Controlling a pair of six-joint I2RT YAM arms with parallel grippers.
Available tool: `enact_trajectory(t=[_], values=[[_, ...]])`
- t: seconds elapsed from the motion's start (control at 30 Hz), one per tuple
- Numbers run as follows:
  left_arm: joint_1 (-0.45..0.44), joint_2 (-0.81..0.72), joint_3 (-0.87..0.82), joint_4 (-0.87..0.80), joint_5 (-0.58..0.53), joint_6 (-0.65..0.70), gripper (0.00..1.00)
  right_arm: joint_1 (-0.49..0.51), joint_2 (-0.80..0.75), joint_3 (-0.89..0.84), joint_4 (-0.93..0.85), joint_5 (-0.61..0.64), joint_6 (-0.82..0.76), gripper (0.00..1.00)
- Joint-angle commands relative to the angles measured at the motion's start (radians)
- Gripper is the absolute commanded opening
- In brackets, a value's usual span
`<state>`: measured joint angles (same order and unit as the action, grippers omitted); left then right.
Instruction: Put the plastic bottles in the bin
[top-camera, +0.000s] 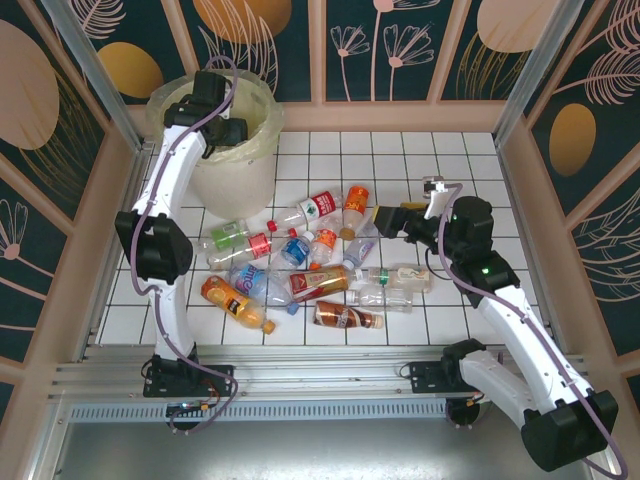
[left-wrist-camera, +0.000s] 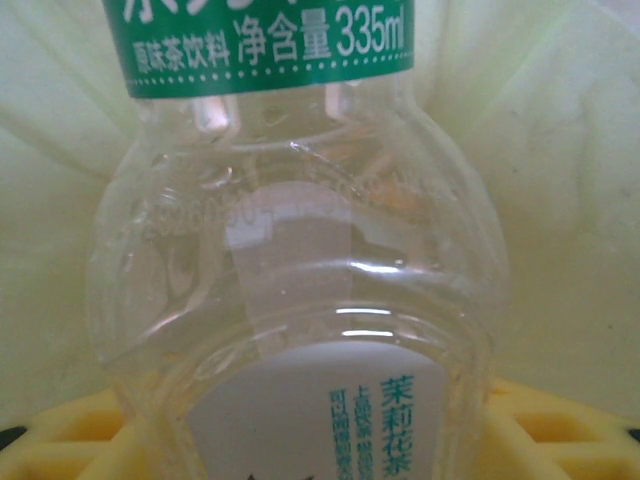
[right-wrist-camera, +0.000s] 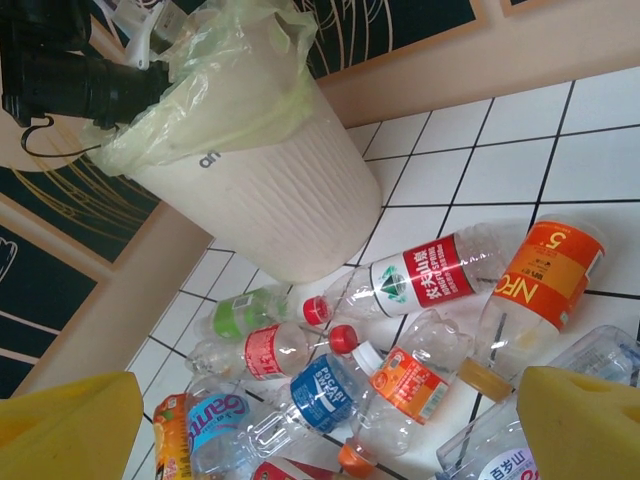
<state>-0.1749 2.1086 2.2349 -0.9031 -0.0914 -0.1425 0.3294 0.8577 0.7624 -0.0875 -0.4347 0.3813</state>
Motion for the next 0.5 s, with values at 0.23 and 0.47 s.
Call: enact_trajectory(t=[0.23, 0.47], values=[[0.008, -0.007, 0.041, -0.025, 0.039, -0.017, 0.74, 0.014, 0.0, -0.016, 0.012, 0.033, 0.022, 0.97], [0.008, -0.079, 0.021, -0.003, 0.048, -0.023, 0.89, 0.016, 0.015, -0.009, -0.054, 0.104, 0.015, 0.97]])
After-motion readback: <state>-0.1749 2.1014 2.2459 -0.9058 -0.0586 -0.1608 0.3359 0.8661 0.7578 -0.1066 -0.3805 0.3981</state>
